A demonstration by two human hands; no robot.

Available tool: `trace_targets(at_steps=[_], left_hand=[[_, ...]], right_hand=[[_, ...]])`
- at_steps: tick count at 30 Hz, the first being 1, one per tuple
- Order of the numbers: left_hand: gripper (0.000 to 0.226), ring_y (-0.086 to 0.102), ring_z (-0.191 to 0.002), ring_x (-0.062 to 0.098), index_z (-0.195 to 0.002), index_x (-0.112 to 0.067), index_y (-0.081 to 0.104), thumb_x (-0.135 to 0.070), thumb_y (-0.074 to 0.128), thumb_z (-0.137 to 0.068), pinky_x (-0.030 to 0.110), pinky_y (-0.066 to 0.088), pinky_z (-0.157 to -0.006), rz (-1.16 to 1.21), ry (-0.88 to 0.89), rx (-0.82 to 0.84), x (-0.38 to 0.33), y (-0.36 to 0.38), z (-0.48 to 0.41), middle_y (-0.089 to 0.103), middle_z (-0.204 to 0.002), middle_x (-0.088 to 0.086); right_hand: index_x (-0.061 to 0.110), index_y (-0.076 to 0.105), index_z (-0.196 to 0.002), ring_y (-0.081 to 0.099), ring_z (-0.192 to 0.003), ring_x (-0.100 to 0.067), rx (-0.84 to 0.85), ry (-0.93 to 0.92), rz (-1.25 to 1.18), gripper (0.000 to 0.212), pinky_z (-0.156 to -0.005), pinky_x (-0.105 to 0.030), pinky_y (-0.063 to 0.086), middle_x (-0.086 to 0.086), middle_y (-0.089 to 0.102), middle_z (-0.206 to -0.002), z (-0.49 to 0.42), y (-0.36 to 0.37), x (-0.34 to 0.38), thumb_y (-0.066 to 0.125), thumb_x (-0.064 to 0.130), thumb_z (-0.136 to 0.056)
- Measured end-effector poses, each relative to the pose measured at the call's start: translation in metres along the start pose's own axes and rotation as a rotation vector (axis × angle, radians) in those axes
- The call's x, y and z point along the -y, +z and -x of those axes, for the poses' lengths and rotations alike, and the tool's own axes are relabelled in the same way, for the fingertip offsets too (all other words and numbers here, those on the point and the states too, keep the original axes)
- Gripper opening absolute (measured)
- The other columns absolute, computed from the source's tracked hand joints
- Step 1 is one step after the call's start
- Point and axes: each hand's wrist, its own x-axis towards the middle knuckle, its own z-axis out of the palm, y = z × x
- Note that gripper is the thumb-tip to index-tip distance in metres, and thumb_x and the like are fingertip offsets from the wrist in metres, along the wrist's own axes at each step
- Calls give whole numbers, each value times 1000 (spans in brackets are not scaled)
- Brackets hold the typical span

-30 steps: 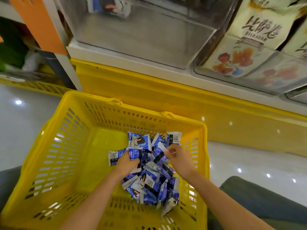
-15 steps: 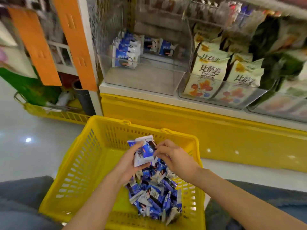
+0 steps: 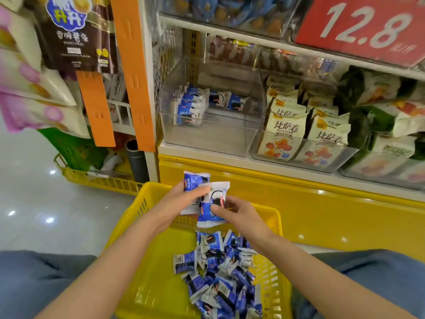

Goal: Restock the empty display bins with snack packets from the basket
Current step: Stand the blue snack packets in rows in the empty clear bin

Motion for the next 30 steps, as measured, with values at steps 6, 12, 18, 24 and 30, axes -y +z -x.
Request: trace_targets(at_steps=[6, 12, 18, 24, 30], left_hand=[[14, 66, -78, -5, -101, -29, 58, -30, 62, -88, 9, 48, -58, -209, 63, 4, -40, -14, 2, 69, -95, -13], [18, 67, -90, 9, -109, -34, 55, -39, 52, -92, 23, 56, -63, -182, 69, -32, -64, -25, 4, 68, -104, -8], [30, 66, -78, 22, -121, -23, 46, -37, 48, -94, 36, 56, -63, 87, -6, -195, -89, -34, -9, 66, -104, 11], [35, 64, -72, 22, -130, -12, 42, -25, 45, -97, 30, 54, -46, 248, 51, -308, -106, -58, -26, 63, -110, 16], [36, 62, -69, 21, -131, -12, 40, -21, 46, -97, 27, 53, -41, 298, 43, -414, -106, -83, -43, 61, -104, 13]], right_hand=[[16, 54, -119, 65, -101, -7, 93, -6, -41, 40, -81, -17, 51, 2, 67, -113, -8, -2, 29, 65, 34, -84], [7, 62, -110, 69, -95, -17, 122, -27, -135, 34, -80, -25, 56, -8, 72, -104, -30, -15, 65, 63, 30, -85], [1, 56, -115, 69, -97, -18, 25, -39, -477, 52, -72, -21, 56, -9, 72, -102, -69, -43, 112, 71, 23, -71], [16, 56, -117, 62, -99, -14, -210, -134, -102, 53, -90, -29, 48, 0, 67, -108, -132, -44, 150, 75, 37, -73], [15, 51, -112, 58, -94, -17, -206, -196, 493, 44, -80, -31, 49, -4, 61, -108, -210, -38, 160, 75, 28, -78]])
